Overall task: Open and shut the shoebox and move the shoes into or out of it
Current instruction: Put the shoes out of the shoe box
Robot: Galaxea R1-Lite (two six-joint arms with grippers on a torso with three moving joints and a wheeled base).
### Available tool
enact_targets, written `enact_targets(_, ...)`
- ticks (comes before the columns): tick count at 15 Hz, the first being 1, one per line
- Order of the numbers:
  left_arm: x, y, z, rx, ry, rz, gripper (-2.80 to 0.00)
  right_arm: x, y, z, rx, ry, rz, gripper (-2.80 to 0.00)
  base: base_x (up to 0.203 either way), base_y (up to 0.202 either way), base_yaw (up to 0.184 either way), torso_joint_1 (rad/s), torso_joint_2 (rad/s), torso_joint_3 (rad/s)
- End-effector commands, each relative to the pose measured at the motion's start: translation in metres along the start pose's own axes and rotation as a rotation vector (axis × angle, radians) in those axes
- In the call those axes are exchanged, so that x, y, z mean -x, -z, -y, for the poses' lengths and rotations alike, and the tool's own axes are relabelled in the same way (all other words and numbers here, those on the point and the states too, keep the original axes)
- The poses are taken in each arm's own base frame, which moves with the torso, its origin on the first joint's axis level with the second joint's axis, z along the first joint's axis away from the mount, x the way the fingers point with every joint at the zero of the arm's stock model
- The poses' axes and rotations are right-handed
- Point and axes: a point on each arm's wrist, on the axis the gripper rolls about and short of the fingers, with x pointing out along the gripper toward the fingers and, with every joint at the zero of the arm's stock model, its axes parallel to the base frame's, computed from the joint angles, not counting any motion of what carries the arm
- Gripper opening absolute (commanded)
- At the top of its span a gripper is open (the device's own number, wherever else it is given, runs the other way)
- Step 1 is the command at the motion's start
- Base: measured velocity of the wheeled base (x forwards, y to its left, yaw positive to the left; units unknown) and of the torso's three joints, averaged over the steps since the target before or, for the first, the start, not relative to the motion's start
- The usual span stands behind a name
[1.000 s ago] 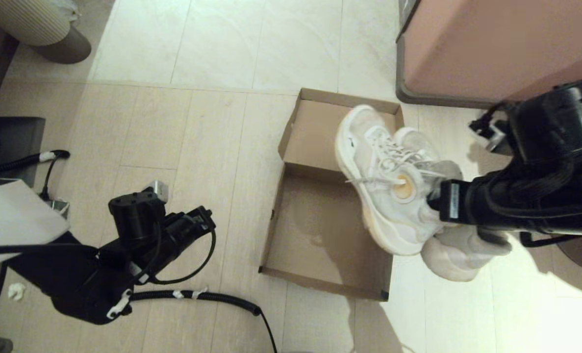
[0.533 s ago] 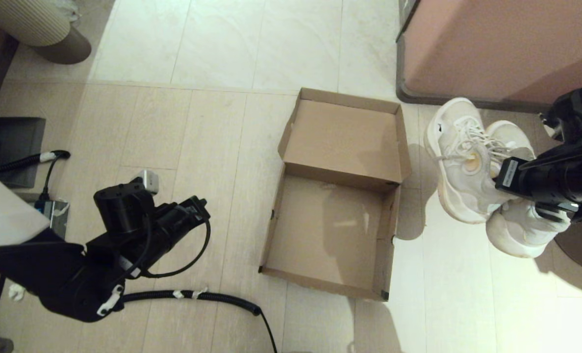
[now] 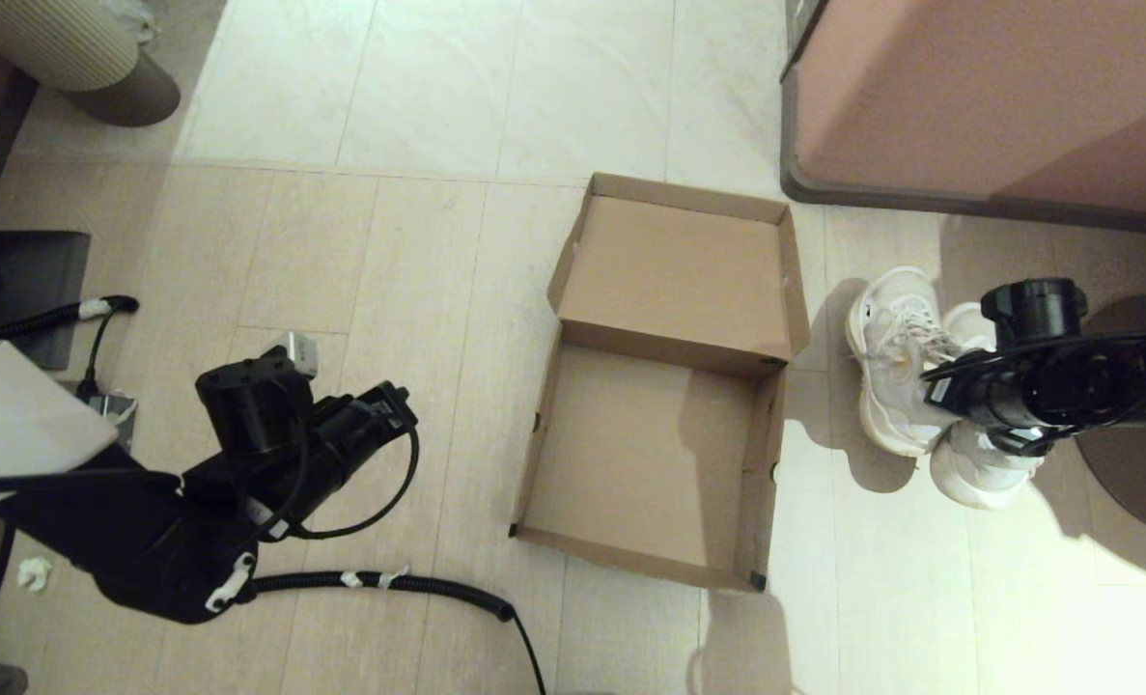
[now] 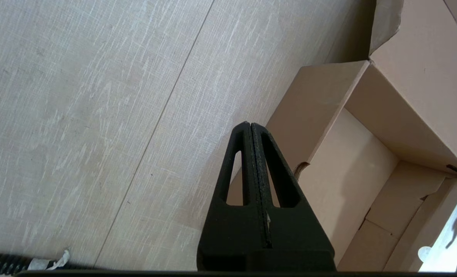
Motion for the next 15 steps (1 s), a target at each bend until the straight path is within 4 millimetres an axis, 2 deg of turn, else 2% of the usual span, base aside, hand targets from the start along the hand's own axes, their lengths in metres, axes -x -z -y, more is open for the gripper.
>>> enact_targets(1,-0.001,0.000,0.000,0.006,0.003,0.005,-2.80,-0.056,0.030,0.004,0.002,0.021,-0.042,-2.80,0.000,0.000,0.000,0.000,0.00,0.000)
enact_targets(4,0.000,-0.002,0.002,0.006,0.006,0.010,-2.80,-0.082,0.033,0.001,-0.012,-0.027,0.013,-2.80,0.000,0.000,0.000,0.000,0.00,0.000)
enact_targets(7,-0.002,0.000,-0.001,0.008,-0.009,0.010,-2.80,-0.092,0.038,0.002,0.006,-0.018,0.003,-2.80,0.000,0.000,0.000,0.000,0.00,0.000)
enact_targets(9,0.000,0.000,-0.003,0.006,-0.023,0.011,-2.80,-0.088,0.036,0.003,0.004,-0.013,0.007,-2.80,0.000,0.000,0.000,0.000,0.00,0.000)
enact_targets(11,0.003,-0.001,-0.008,0.010,-0.037,0.008,-2.80,-0.069,0.030,0.006,0.006,-0.017,0.011,-2.80,0.000,0.000,0.000,0.000,0.00,0.000)
enact_targets(13,0.004,0.002,-0.016,0.035,-0.058,0.002,-2.80,-0.069,0.038,0.009,0.024,-0.010,-0.016,-2.80,0.000,0.000,0.000,0.000,0.00,0.000)
enact_targets(14,0.005,0.003,-0.017,0.045,-0.059,0.006,-2.80,-0.075,0.044,0.010,0.025,-0.004,-0.032,0.00,0.000,0.000,0.000,0.000,0.00,0.000)
enact_targets(15,0.005,0.005,-0.019,0.046,-0.063,0.001,-2.80,-0.080,0.049,0.011,0.028,0.002,-0.045,0.00,0.000,0.000,0.000,0.000,0.00,0.000)
